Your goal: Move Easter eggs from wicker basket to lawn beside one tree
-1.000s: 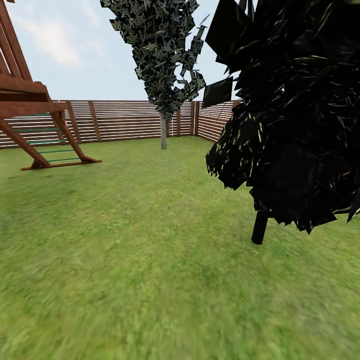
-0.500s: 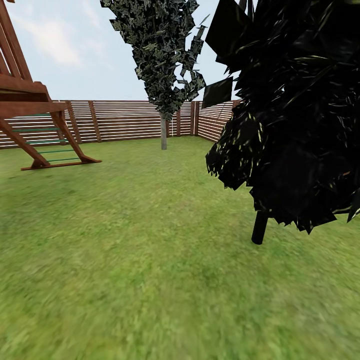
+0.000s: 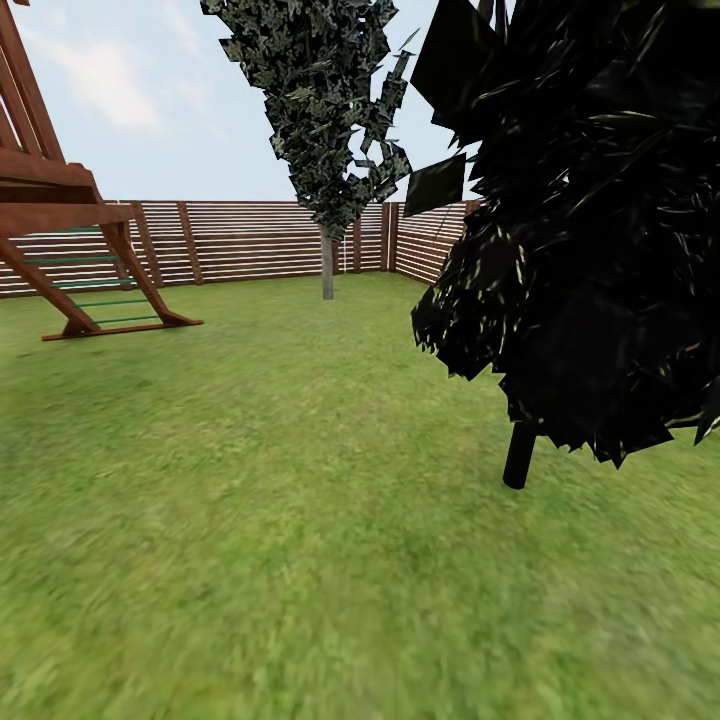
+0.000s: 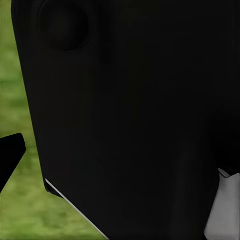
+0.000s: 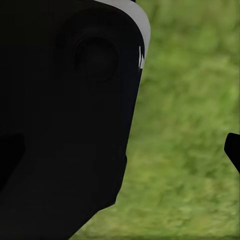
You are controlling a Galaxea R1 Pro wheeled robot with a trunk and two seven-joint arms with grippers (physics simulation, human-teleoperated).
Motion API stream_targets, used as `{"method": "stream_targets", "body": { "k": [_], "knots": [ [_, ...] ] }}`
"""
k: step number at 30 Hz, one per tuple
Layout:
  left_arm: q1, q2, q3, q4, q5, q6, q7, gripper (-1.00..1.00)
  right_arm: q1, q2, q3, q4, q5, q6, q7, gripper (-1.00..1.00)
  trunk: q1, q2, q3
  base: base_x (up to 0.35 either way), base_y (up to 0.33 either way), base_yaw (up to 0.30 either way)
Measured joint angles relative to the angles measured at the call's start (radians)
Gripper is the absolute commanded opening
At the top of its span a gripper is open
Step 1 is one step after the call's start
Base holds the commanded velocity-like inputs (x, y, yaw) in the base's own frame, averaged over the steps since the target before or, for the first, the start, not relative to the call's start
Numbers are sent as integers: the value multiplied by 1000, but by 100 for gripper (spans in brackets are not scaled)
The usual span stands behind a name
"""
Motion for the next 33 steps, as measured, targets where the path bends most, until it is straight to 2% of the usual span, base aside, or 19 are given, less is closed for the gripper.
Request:
{"method": "stream_targets", "body": {
  "k": [33],
  "knots": [
    [0, 0, 0, 0, 0, 0, 0, 100, 0, 0, 0, 0, 0, 0, 0, 100, 0, 0, 0, 0, 0, 0]
  ]
}}
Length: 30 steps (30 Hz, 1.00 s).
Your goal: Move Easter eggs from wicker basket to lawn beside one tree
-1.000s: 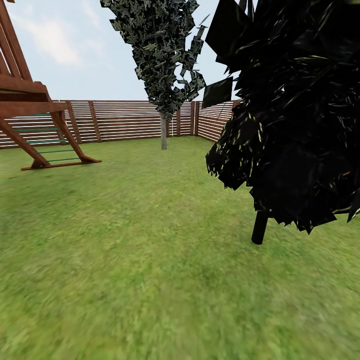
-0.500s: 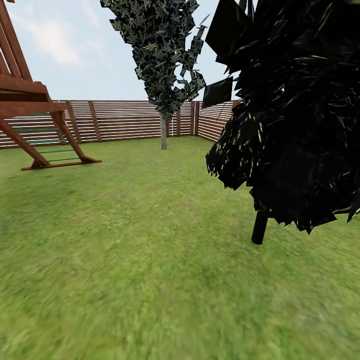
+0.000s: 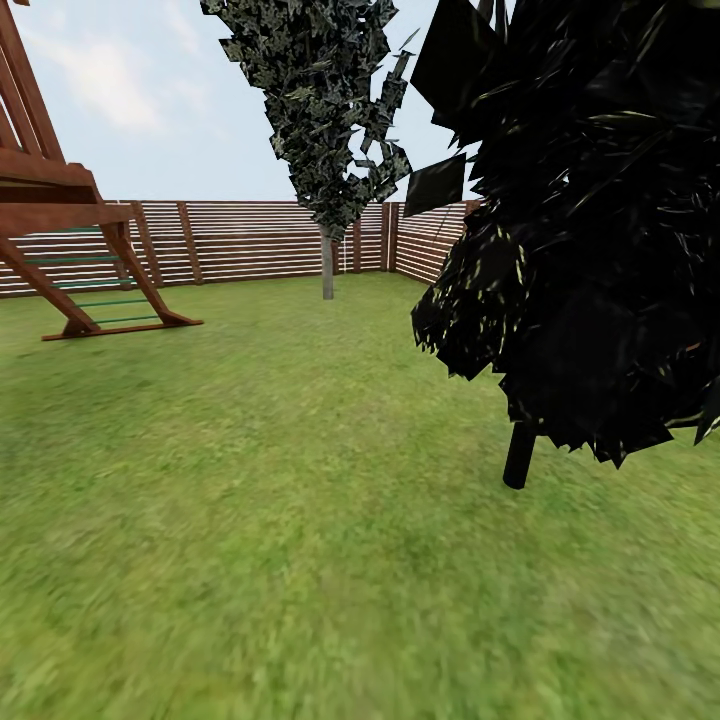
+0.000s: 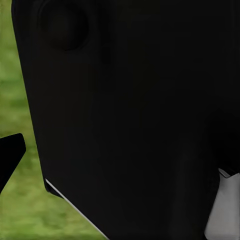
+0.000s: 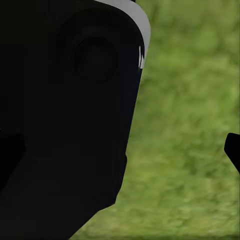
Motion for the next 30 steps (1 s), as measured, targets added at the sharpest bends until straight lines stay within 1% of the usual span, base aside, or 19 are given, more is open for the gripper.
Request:
{"method": "stream_targets", "body": {
  "k": [30],
  "knots": [
    [0, 0, 0, 0, 0, 0, 0, 100, 0, 0, 0, 0, 0, 0, 0, 100, 0, 0, 0, 0, 0, 0]
  ]
}}
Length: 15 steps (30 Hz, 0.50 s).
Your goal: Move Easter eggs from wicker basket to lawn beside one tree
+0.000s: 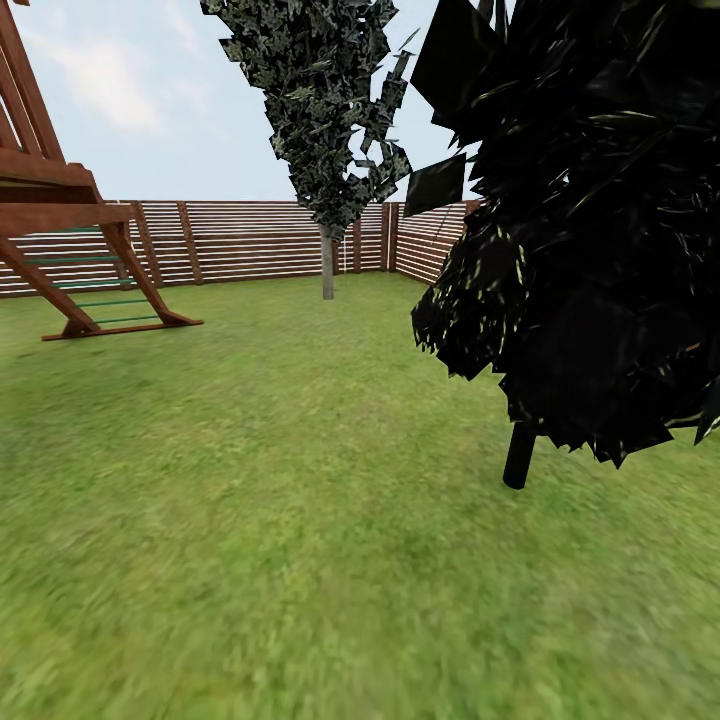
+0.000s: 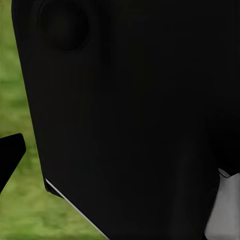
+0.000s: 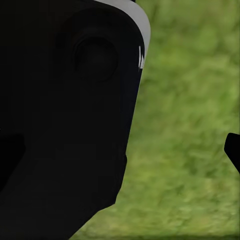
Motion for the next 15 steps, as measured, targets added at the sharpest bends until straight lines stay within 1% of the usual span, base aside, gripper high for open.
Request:
{"method": "stream_targets", "body": {
  "k": [15],
  "knots": [
    [0, 0, 0, 0, 0, -1, 0, 100, 0, 0, 0, 0, 0, 0, 0, 100, 0, 0, 0, 0, 0, 0]
  ]
}}
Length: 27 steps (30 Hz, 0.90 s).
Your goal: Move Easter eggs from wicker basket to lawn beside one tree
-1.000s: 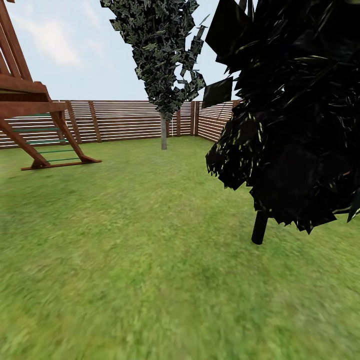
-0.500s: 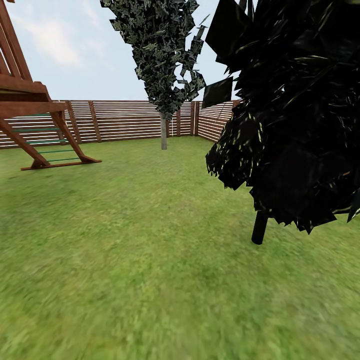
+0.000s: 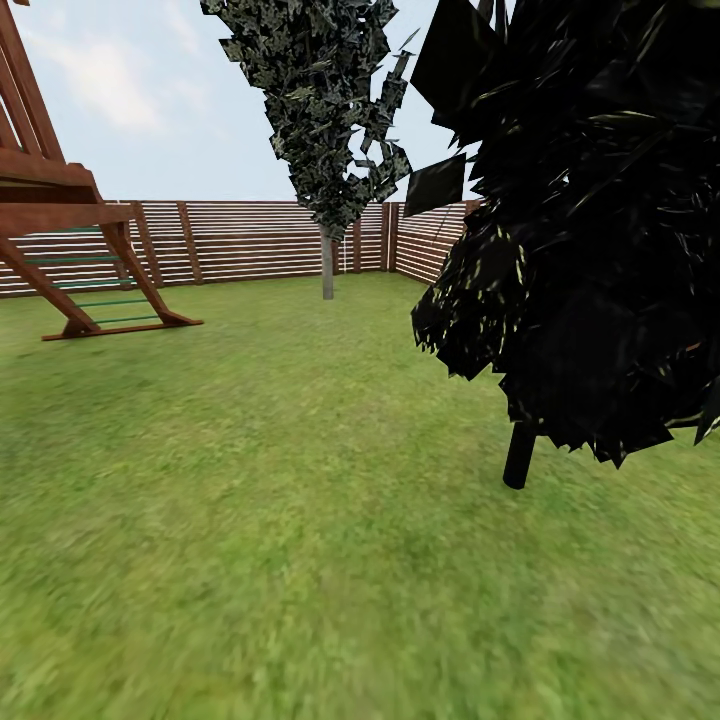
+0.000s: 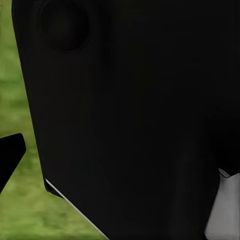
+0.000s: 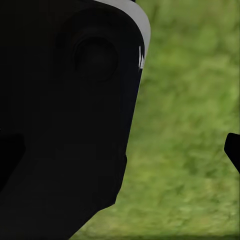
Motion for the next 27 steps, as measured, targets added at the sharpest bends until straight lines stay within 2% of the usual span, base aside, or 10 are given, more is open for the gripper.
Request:
{"method": "stream_targets", "body": {
  "k": [27],
  "knots": [
    [0, 0, 0, 0, 0, 1, 0, 100, 0, 0, 0, 0, 0, 0, 0, 100, 0, 0, 0, 0, 0, 0]
  ]
}}
